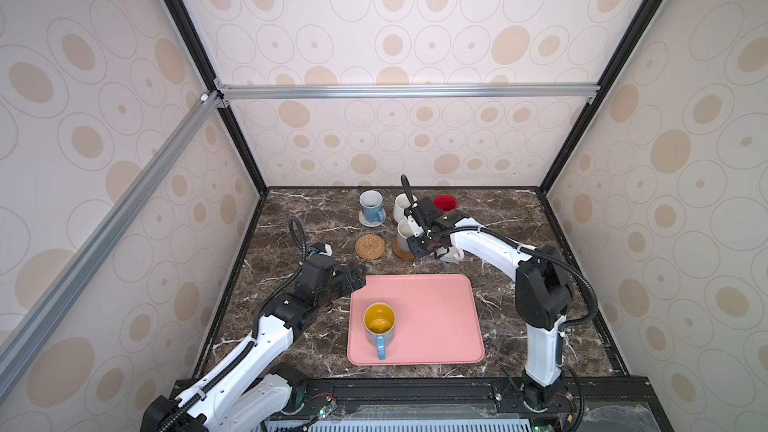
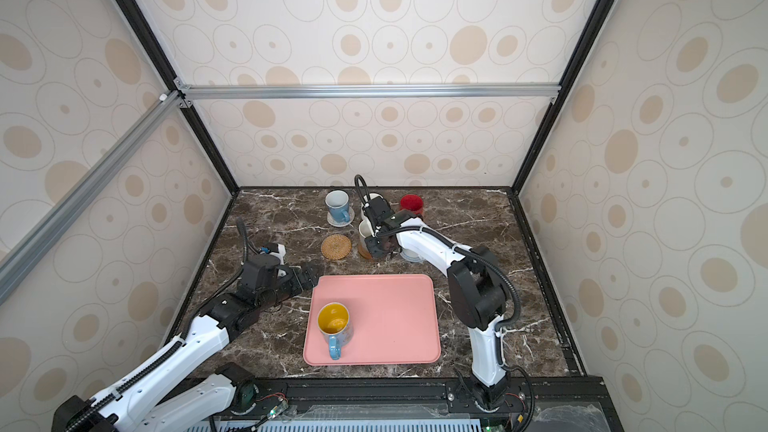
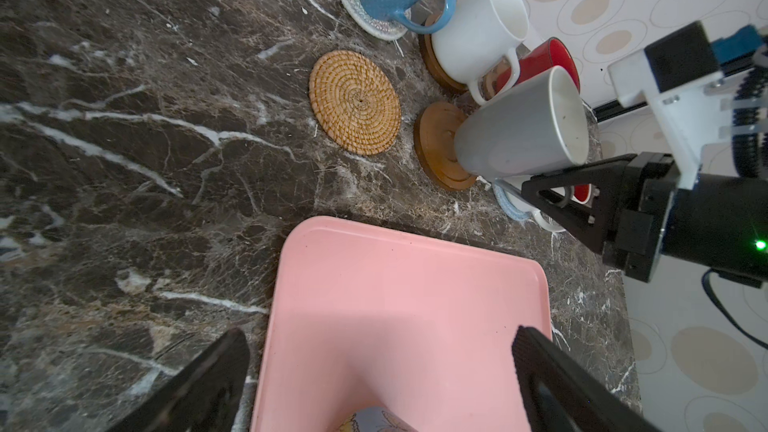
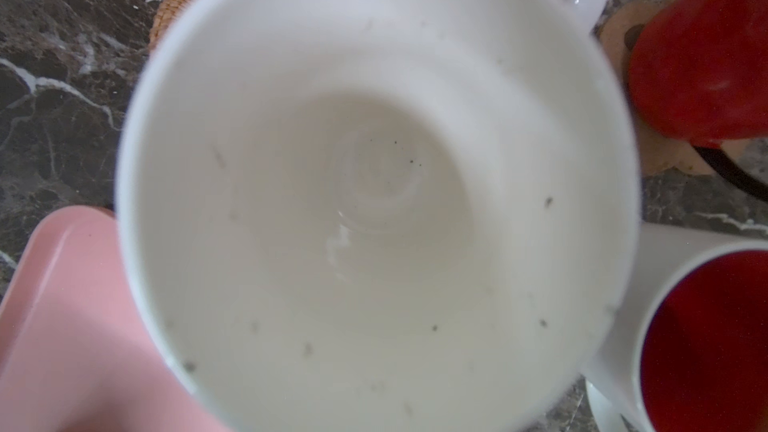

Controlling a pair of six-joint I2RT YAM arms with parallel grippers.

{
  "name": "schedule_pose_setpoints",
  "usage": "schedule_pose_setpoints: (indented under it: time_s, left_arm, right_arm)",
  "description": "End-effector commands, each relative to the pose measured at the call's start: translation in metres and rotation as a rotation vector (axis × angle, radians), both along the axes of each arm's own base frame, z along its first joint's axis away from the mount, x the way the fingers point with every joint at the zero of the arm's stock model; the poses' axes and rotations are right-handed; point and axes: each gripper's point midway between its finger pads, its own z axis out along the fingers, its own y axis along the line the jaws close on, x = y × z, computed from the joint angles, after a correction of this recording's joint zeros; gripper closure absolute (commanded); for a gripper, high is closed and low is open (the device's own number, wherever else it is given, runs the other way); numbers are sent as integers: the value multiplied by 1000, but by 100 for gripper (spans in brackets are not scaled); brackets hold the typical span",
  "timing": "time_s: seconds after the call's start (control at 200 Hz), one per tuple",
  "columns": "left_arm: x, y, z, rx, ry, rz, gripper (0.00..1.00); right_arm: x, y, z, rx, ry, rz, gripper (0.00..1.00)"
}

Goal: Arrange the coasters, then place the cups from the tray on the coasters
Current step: 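Lower the white mug onto the wooden coaster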

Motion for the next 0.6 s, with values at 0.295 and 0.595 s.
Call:
schedule_pose_setpoints:
  time_s: [0.295, 0.595]
  left_arm:
    - [-3, 6, 2, -9, 2, 30, 0]
    - [-3, 6, 1, -10, 7, 32, 0]
  right_arm:
    - [20, 2, 2, -3, -4, 46, 91]
    - [21, -2, -7, -18, 17, 45, 91]
